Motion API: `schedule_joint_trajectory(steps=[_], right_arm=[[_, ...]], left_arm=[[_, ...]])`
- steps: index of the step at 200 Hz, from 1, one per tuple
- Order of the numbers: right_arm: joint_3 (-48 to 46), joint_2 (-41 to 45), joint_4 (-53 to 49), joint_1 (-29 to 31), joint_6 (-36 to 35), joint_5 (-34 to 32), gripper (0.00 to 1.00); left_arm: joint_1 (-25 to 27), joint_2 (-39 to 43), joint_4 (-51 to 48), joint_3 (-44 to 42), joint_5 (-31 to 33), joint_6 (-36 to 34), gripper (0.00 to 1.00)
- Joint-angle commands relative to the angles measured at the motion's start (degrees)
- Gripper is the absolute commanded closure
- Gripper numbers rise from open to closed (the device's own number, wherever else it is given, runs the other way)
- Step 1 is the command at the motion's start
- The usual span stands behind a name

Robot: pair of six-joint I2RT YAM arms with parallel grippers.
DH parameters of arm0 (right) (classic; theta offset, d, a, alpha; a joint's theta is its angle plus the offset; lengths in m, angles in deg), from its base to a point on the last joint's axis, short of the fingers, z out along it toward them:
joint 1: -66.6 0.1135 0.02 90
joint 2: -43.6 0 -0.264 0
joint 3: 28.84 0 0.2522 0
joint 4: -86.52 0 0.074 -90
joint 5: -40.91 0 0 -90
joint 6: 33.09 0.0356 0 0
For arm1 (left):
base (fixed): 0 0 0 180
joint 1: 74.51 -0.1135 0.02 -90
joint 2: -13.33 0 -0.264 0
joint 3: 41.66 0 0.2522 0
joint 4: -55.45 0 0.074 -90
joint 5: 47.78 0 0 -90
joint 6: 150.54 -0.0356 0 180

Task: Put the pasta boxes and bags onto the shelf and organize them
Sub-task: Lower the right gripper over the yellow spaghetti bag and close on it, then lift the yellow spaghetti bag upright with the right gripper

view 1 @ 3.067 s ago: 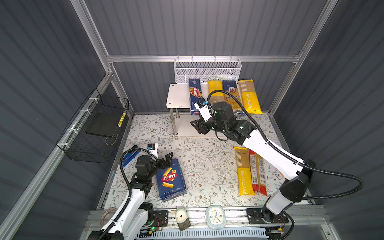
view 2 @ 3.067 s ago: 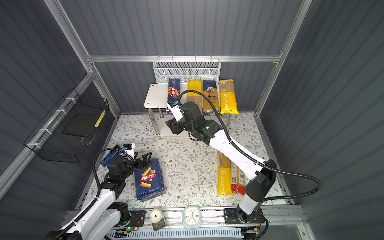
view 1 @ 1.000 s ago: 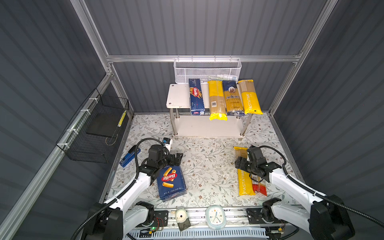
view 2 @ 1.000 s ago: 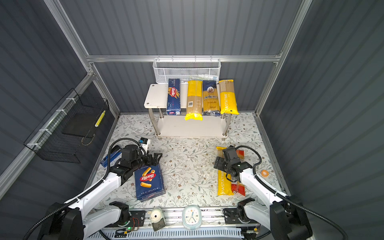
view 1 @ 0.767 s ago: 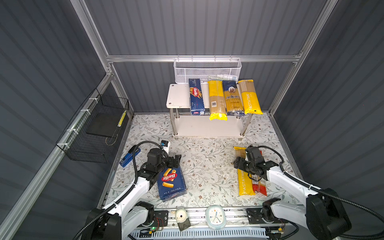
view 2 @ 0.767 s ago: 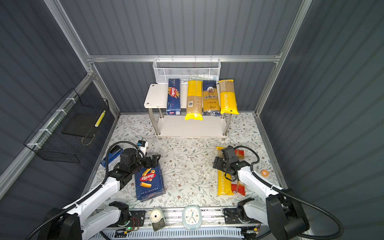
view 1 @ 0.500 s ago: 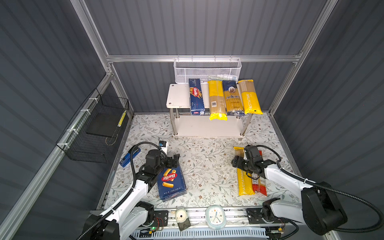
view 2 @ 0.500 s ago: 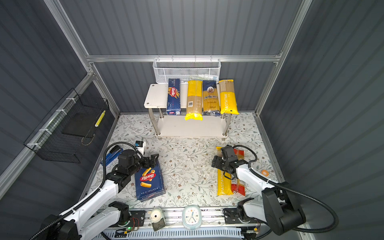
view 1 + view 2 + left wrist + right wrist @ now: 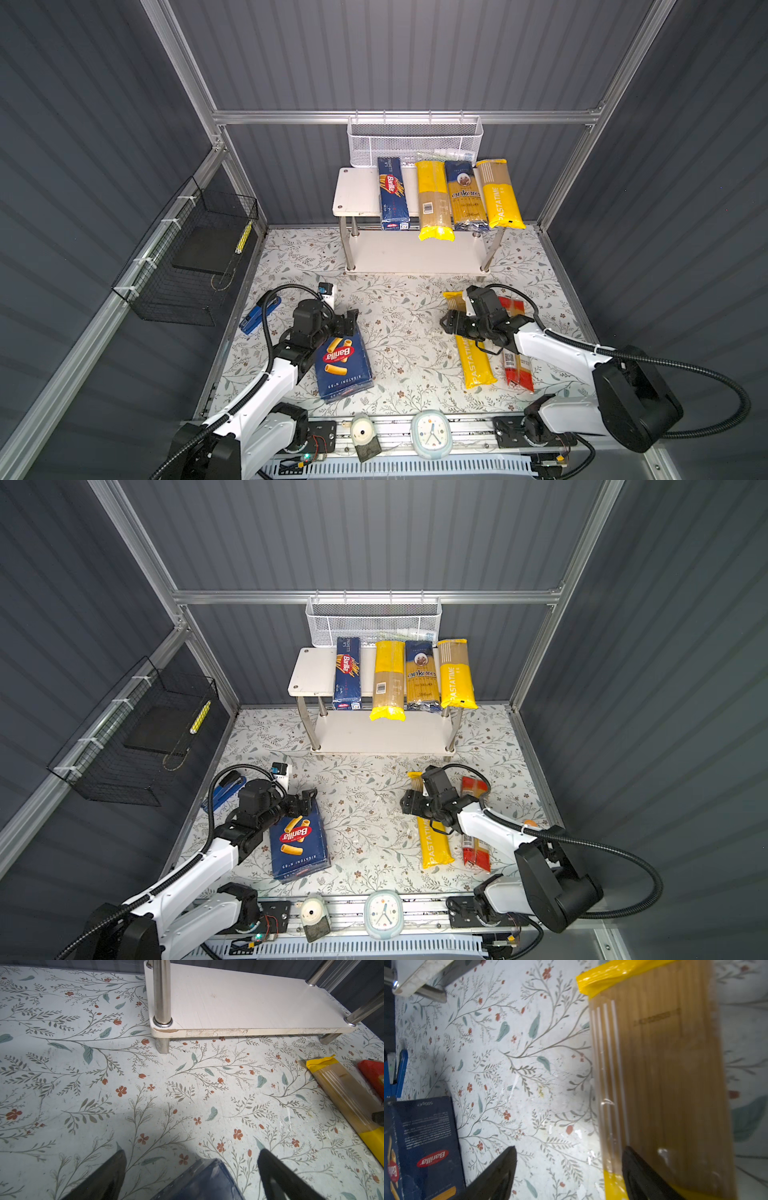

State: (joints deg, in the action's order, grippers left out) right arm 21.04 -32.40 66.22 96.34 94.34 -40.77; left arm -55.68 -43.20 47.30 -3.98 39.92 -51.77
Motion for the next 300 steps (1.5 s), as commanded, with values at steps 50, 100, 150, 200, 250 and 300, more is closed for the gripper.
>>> schedule_joint_trajectory(steps=[50,100,150,200,250,300], right_arm=[[3.82,7.34,-19.04,0.83,-5.0,-13.37,0.08],[0.3,5.86,-18.73,0.82,-2.98,-15.3,0.01],[0.43,-1.42,-16.1,0.77,-2.88,-14.29,0.01],[0.41,-6.41,-12.78,0.78,-2.85,-12.45,0.01],[-0.13,-7.75,-12.72,0.91,-1.51,-12.74,0.1],[0.69,-8.38,-13.23,1.63,-1.02,-14.3,0.2]], left_arm=[[0.31,0.03,-0.33,0.77,0.5,0.1,0.0],[0.33,0.19,-0.33,0.64,0.59,0.1,0.01],[0.27,-0.6,-0.43,1.11,0.38,0.0,0.0],[0.3,0.46,-0.33,0.51,1.07,0.32,0.0],[0.32,0.39,-0.33,0.51,1.25,0.45,0.0],[0.33,0.03,-0.42,0.77,1.24,0.45,0.01]])
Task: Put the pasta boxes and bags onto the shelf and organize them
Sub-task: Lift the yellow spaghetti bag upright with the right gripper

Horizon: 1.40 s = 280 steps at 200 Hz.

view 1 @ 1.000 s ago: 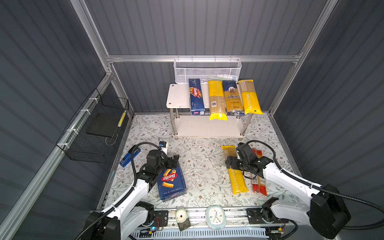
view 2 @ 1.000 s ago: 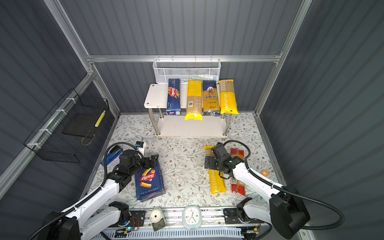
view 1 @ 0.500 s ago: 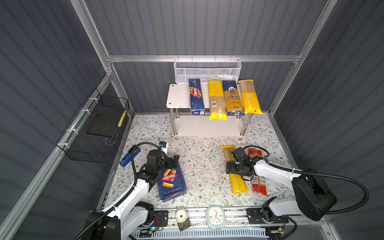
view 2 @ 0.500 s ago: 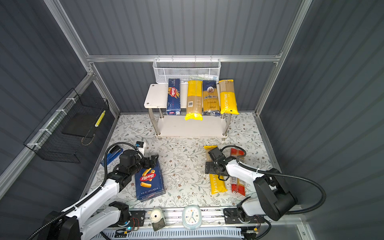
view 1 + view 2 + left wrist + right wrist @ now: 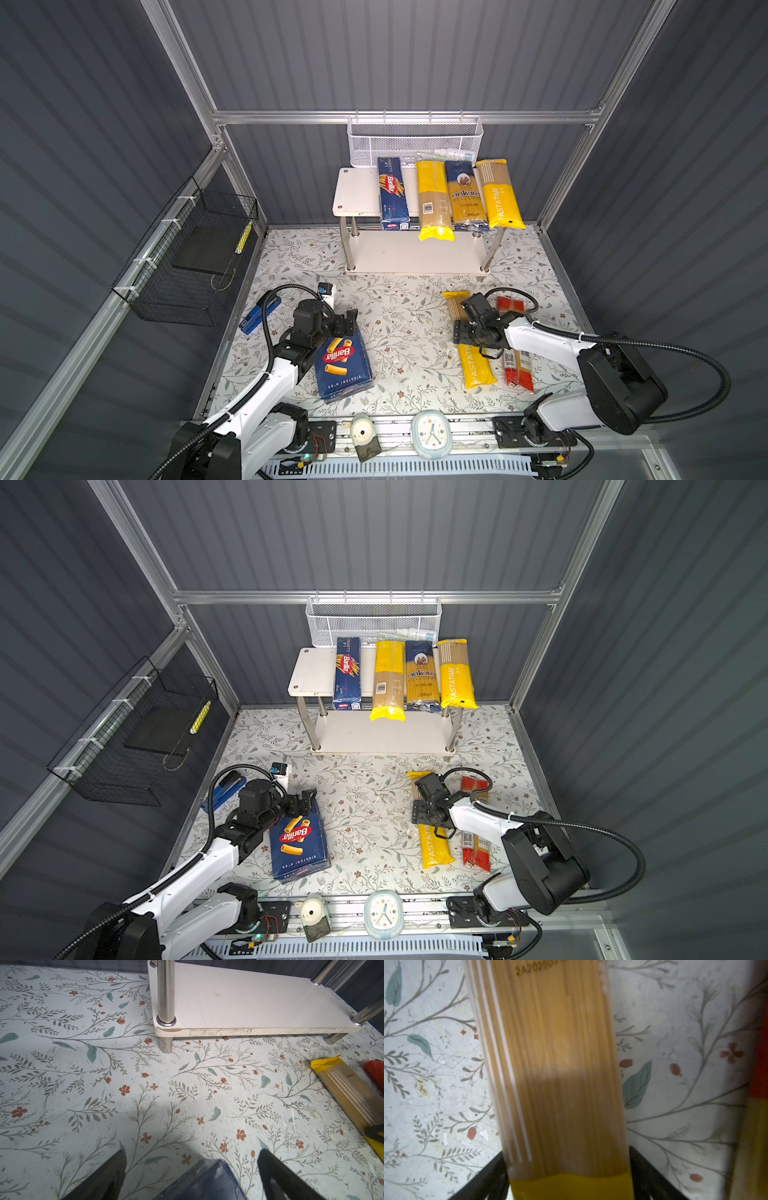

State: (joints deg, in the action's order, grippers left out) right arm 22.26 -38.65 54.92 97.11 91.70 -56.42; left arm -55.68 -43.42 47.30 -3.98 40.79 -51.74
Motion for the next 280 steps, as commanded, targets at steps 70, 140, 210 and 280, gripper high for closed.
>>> schedule_joint_trajectory(steps=[70,140,210,280], right_arm=[[-1.1,-0.87,-0.34,1.96,2.57,-0.92,0.29],[-2.69,4.42,2.21,2.07,3.16,-0.39,0.43],[-6.63,9.37,8.39,1.8,4.67,0.62,0.62],[-8.86,11.99,11.57,1.05,5.2,1.59,0.7]], left_arm=[[0.32,0.8,-0.42,0.47,0.91,0.54,0.01],[0.33,0.06,-0.42,0.81,0.2,0.34,0.01],[0.33,-0.1,-0.53,1.03,0.59,0.48,0.01],[0.32,-0.19,-0.6,0.99,0.55,0.44,0.0]])
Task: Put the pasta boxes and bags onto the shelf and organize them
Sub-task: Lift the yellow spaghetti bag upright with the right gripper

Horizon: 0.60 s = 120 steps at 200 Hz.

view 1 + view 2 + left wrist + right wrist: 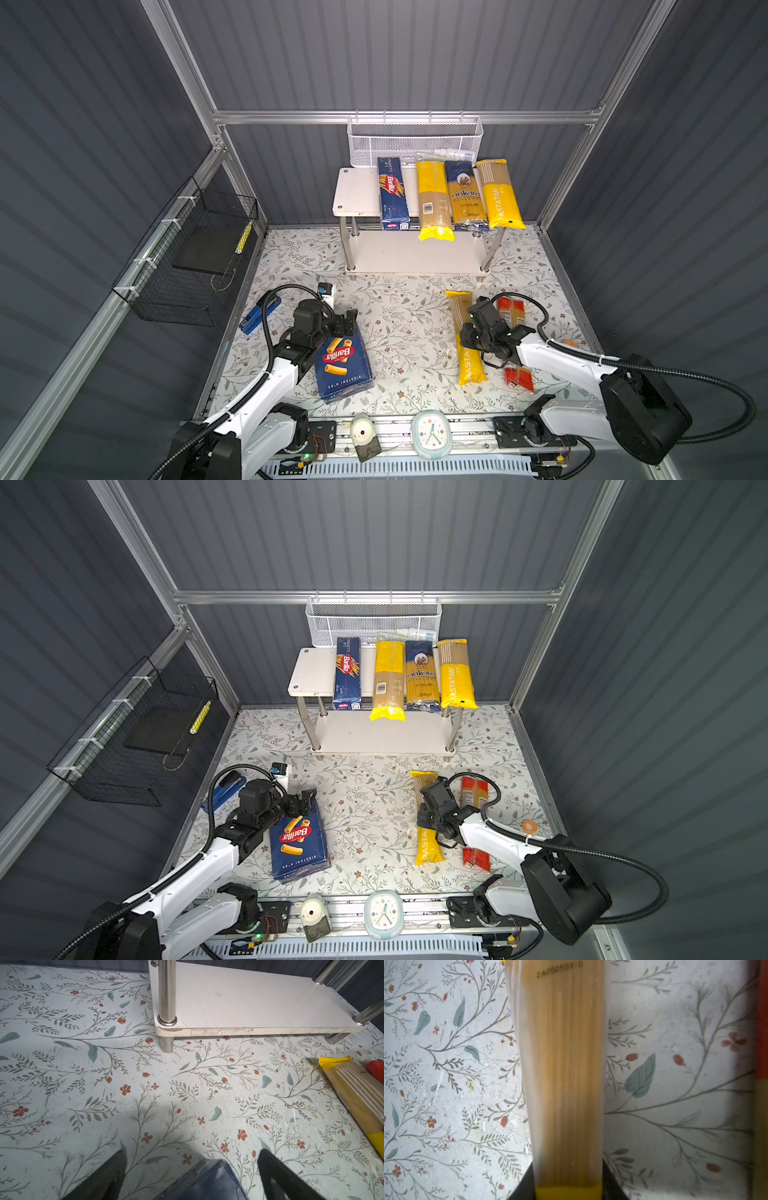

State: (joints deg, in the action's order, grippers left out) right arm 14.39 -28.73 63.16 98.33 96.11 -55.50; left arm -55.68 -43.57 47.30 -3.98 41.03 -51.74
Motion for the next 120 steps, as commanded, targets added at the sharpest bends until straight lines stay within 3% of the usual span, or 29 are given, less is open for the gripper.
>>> schedule_joint_trajectory(steps=[1,45,120], right_arm=[[-1.08,2.13,3.39,-0.17,0.75,0.73,0.7],[-1.25,5.54,5.31,-0.63,-1.22,4.04,0.84],[-0.83,14.08,6.9,-1.08,-4.12,5.67,0.92]], left_arm=[[0.32,0.0,-0.6,1.02,0.31,0.43,0.01],[0.33,-0.14,-0.58,1.04,0.33,0.44,0.0],[0.33,0.69,-0.51,0.68,0.67,0.63,0.01]])
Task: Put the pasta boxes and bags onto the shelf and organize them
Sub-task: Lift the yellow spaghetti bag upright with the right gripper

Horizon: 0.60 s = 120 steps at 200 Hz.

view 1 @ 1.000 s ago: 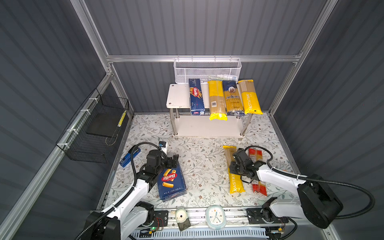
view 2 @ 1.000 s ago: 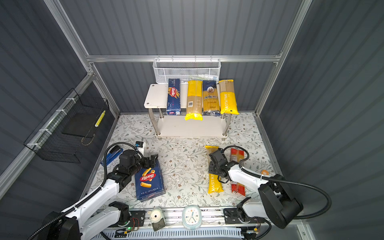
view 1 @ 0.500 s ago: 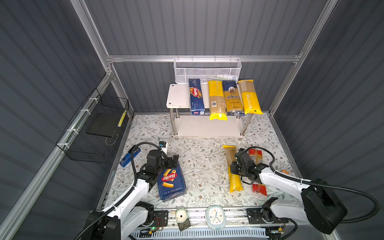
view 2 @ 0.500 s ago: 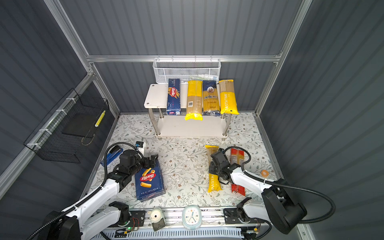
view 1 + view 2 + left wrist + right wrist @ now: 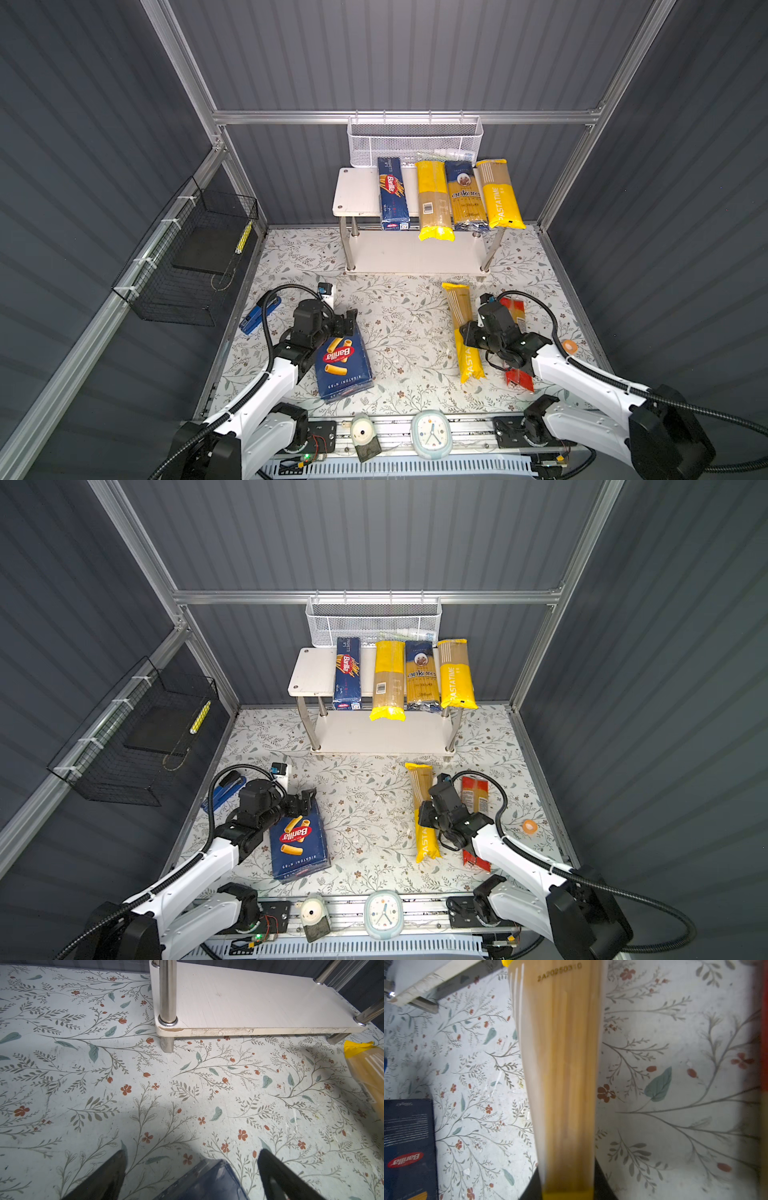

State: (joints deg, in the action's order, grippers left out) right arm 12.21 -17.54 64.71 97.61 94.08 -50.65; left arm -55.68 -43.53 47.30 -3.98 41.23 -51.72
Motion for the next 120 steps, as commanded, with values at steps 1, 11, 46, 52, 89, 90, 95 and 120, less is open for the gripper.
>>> schedule_joint_trajectory(steps=[1,11,46,52,89,90,95,120], right_arm=[[1.4,2.97,5.38,-0.35,-2.05,0.84,0.92],[1.7,3.81,5.58,-0.67,-2.19,1.06,0.92],[2.65,5.55,6.04,-1.4,-2.05,1.28,0.92],[2.89,5.68,6.06,-1.52,-2.2,1.26,0.93],[4.25,5.77,5.98,-2.52,-3.3,0.9,0.93],[4.25,5.77,6.01,-2.61,-3.27,0.88,0.93],[4.47,5.86,5.95,-2.77,-3.46,1.01,0.93],[5.28,5.7,6.57,-3.89,-4.19,1.27,0.93]], left_arm=[[0.33,0.63,-0.46,0.68,0.47,0.6,0.01],[0.33,0.52,-0.51,0.71,0.38,0.5,0.0],[0.33,0.92,-0.49,0.51,0.63,0.63,0.01],[0.33,1.01,-0.5,0.45,0.64,0.6,0.0],[0.32,0.97,-0.46,0.51,0.56,0.67,0.0],[0.32,0.92,-0.48,0.51,0.6,0.63,0.01],[0.31,0.88,-0.51,0.5,0.56,0.6,0.01],[0.33,1.22,-0.51,0.34,0.82,0.73,0.0]])
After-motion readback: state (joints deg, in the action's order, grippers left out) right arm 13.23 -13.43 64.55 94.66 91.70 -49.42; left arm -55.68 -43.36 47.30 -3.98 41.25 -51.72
